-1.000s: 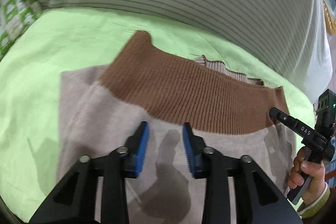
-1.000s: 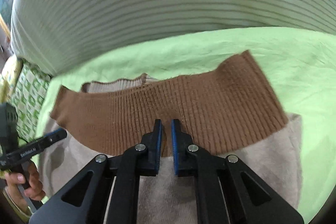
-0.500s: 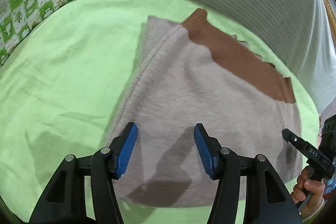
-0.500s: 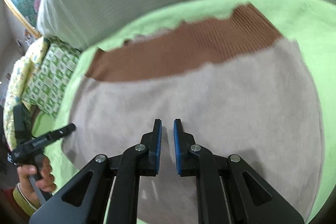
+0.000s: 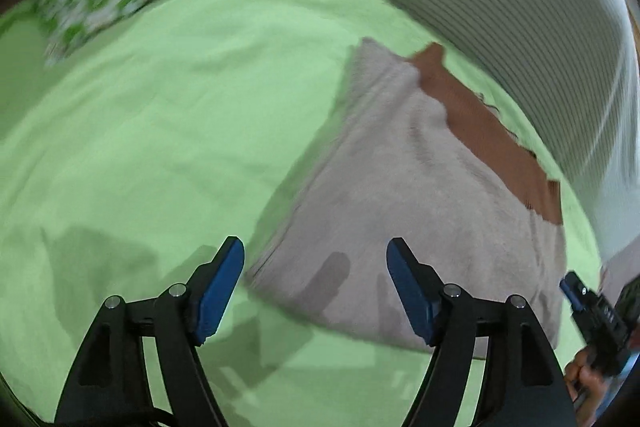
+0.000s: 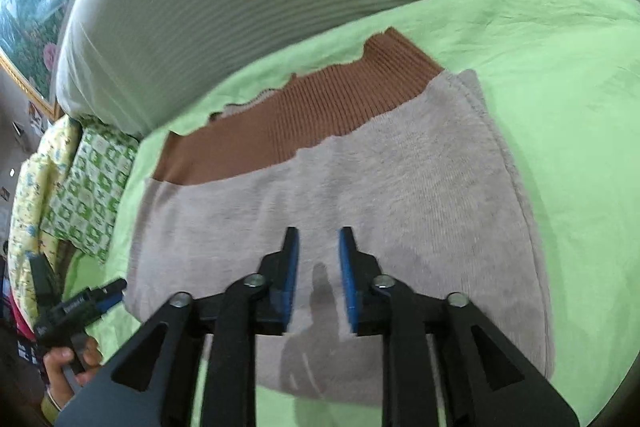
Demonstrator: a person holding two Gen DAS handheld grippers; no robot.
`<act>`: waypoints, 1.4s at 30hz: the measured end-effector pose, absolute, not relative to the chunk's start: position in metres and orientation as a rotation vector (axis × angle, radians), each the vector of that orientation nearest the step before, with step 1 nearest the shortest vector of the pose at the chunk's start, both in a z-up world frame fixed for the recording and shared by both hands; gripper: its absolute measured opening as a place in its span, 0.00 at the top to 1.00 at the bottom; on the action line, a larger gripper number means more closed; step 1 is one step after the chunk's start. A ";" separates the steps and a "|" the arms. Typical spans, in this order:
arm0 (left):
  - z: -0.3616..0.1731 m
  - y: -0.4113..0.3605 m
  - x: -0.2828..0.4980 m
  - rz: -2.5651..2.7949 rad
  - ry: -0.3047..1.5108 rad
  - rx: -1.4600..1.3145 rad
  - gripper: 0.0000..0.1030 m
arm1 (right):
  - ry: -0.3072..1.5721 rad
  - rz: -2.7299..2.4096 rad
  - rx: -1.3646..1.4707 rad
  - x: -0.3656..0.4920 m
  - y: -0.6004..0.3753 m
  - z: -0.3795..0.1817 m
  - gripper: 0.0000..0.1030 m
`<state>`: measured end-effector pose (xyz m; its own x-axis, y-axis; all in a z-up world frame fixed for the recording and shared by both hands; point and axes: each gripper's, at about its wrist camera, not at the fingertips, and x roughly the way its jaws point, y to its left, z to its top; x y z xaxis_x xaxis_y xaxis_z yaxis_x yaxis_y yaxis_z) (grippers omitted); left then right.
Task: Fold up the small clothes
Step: 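Smooth the folded sweater with both grippers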
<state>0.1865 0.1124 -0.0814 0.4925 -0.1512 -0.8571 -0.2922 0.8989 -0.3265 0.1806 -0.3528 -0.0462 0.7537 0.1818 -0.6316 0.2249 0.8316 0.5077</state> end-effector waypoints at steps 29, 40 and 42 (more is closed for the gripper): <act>-0.128 0.092 0.228 0.125 1.044 -0.847 0.28 | 0.773 0.050 0.548 0.209 -0.310 -0.058 0.65; -0.127 0.097 0.220 0.119 1.031 -0.799 0.68 | 0.825 0.031 0.449 0.246 -0.299 -0.083 0.67; -0.125 0.099 0.218 0.112 1.027 -0.789 0.75 | 0.819 0.031 0.416 0.247 -0.296 -0.084 0.68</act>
<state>0.2184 0.0992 -0.1251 0.5375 -0.2677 -0.7996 -0.4344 0.7249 -0.5347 0.2473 -0.2957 -0.0839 0.6871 0.1859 -0.7024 0.1314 0.9190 0.3717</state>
